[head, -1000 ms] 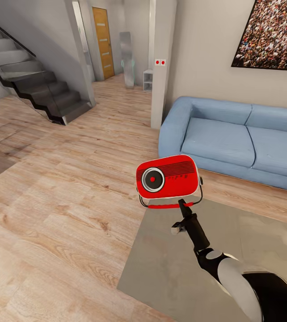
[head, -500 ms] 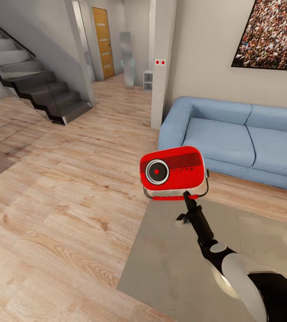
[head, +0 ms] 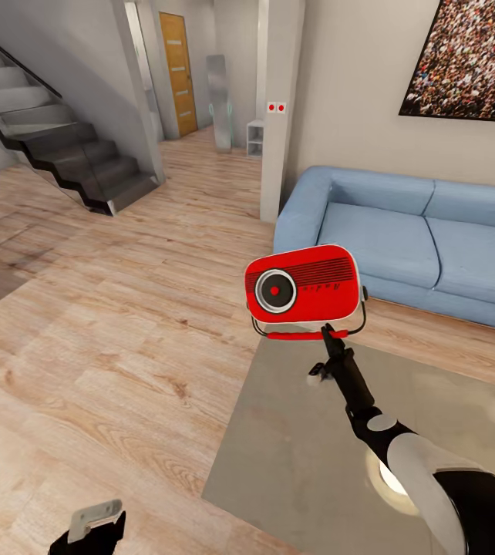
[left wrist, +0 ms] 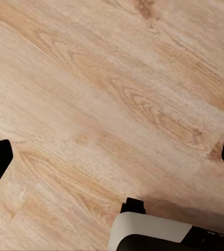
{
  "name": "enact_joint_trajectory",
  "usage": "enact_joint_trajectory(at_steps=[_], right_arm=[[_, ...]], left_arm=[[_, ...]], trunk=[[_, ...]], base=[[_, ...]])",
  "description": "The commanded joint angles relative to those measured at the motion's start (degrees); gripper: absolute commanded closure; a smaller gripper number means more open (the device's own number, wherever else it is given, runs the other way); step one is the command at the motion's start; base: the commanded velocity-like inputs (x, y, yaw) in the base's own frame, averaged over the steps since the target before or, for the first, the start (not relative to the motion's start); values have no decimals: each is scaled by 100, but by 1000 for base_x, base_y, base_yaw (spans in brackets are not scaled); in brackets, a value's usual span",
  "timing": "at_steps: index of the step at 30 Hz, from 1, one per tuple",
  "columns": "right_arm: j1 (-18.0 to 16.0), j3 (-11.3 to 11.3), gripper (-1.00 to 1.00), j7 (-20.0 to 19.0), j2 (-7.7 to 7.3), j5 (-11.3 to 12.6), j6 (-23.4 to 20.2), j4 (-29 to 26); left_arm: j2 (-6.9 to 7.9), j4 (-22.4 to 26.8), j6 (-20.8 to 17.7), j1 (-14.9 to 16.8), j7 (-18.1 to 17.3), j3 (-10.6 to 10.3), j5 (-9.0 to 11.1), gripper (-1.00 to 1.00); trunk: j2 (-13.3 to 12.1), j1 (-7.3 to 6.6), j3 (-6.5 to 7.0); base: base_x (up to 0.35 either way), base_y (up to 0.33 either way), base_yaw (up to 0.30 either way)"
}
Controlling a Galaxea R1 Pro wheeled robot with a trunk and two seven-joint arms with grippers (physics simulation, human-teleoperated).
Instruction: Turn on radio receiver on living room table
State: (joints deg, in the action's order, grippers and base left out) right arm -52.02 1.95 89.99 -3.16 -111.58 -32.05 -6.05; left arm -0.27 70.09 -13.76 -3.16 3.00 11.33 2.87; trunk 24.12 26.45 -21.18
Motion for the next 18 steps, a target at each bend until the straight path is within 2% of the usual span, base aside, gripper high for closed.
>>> enact_joint_trajectory(at_steps=[1, 2, 3, 6, 8, 9, 11, 12, 13, 14, 18], right_arm=[[-2, -43, 100, 1, 0, -4, 6, -3], [-2, -44, 100, 1, 0, -4, 6, -2], [-2, -44, 100, 1, 0, -4, 6, -2], [-2, -45, 100, 1, 0, -4, 6, 4], [-2, -45, 100, 1, -5, -4, 6, 6], [-2, -45, 100, 1, -8, -1, 6, 7], [-2, -51, 100, 1, -8, 2, 11, 12], [-2, -52, 100, 1, -9, 3, 13, 14], [-2, -53, 100, 1, -9, 4, 13, 15], [-2, -54, 100, 1, -9, 4, 14, 16], [-2, -54, 100, 1, -9, 5, 9, 16]], left_arm=[[-27, 56, -6, 1, 0, -3, 0, -100], [-101, 157, -17, 4, -1, -11, 1, -100], [-195, 257, -25, 5, -1, -20, -3, 100], [-432, 487, -63, 7, 2, -42, -27, 100], [-670, 659, -171, 8, 44, -136, -41, 100], [-844, 818, -195, 8, 542, -71, 129, 100], [-887, 870, -196, 8, 1019, -31, 543, 100], [-920, 946, -216, 24, 1252, -83, 777, 100], [-936, 1010, -232, 70, 1349, -194, 865, 100], [-947, 1063, -256, 208, 1445, -466, 942, 100], [-973, 1127, -624, 702, 1512, -1293, 1009, 100]], trunk=[[1, 0, 0], [1, 0, 0], [1, 0, 0], [1, 0, 0], [1, 0, 0], [1, 0, 0], [1, 0, 0], [1, 0, 0], [1, 0, 0], [1, 0, 0], [1, 0, 0]], base=[[0, 0, 0], [0, 0, 0], [0, 0, 0], [0, 0, 0], [0, 0, 0], [0, 0, 0], [0, 0, 0], [0, 0, 0], [0, 0, 0], [0, 0, 0], [0, 0, 0]])
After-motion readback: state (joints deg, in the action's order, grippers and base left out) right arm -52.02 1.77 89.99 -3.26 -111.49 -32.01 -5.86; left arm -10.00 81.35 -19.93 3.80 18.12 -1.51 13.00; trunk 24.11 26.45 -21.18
